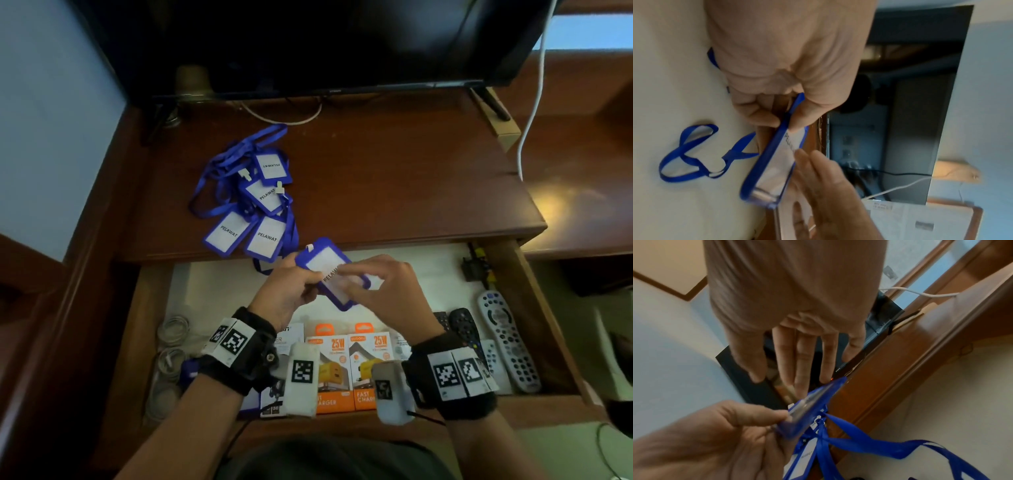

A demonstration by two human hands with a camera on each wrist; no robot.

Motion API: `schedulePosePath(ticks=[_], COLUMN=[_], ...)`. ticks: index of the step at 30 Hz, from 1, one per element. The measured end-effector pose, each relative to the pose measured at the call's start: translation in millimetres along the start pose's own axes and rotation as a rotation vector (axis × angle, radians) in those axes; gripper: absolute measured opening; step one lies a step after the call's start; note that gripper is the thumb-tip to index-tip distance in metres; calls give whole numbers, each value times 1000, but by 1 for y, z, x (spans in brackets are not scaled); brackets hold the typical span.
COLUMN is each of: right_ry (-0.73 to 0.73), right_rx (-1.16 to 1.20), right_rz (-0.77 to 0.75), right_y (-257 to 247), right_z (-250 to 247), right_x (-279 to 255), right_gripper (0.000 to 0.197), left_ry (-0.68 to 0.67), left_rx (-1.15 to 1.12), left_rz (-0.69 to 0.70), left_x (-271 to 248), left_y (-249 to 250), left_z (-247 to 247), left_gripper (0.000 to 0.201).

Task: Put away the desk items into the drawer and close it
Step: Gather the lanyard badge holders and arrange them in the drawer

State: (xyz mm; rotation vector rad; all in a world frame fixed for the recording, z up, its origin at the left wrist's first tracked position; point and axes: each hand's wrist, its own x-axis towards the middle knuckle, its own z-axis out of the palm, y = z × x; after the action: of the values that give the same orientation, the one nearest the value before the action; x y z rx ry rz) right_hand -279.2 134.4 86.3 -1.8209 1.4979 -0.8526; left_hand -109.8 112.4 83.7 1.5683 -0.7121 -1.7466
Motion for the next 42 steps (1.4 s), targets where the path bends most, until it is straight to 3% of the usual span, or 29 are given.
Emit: schedulePosePath(ticks=[4,7,11,15,19,25,32,37,42], right_ry=[75,72,8,-85,-220,-285,-363,-377,-287], right_rx=[70,104,216,369,459,432,691,589,518], right_rz=[79,141,201,297,437,423,564,572,535], right_y=[6,13,18,16,14,30,32,29,32], right_z=[-5,-3,0,7,9,17,31,30,14], right_x=[5,8,7,4,-3,-7,-16,-17,-13], right_gripper=[17,22,31,22,55,83,83,91,46], left_ry=[-101,-188,-330,-424,-432,-501,-520,-469,-456], left_rx=[406,579,846,1016,1058,1188,1086,990,993], left_rz=[132,194,282,331,367,410,384,303,242], left_x=[-5,-6,-10,-14,-15,-14,-13,-11,-7], left_y=[2,2,3,5,4,0,-6,-8,-10], left_z=[3,5,2,3,0,-2,-4,-14,-23], left_gripper=[38,47,45,46,51,54,49,50,50])
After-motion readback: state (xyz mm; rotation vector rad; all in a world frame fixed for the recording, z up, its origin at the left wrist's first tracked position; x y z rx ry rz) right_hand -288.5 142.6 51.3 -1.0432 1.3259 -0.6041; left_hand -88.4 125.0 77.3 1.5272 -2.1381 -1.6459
